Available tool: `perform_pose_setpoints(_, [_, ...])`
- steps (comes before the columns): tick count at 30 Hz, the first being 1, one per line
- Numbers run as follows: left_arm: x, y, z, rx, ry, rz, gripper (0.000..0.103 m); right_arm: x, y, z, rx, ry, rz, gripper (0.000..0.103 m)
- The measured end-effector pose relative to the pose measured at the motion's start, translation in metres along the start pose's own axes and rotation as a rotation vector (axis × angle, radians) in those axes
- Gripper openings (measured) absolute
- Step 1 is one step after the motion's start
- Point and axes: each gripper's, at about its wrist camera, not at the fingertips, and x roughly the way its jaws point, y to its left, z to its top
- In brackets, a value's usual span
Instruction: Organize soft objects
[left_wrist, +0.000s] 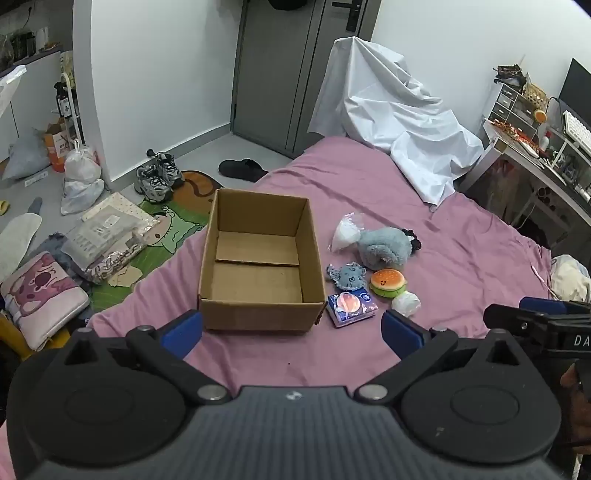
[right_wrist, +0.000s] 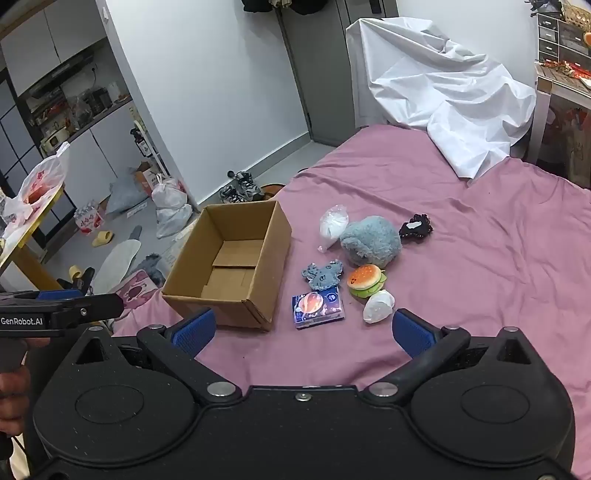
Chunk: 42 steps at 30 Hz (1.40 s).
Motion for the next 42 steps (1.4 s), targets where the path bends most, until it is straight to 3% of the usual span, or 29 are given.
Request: perform_pose_setpoints(42, [-0.006,-0.005,-0.002,0.013,-0.020,-0.001,0.102,-0.008,0.002,0.003,-0.018,0.008,-0.024,0.103])
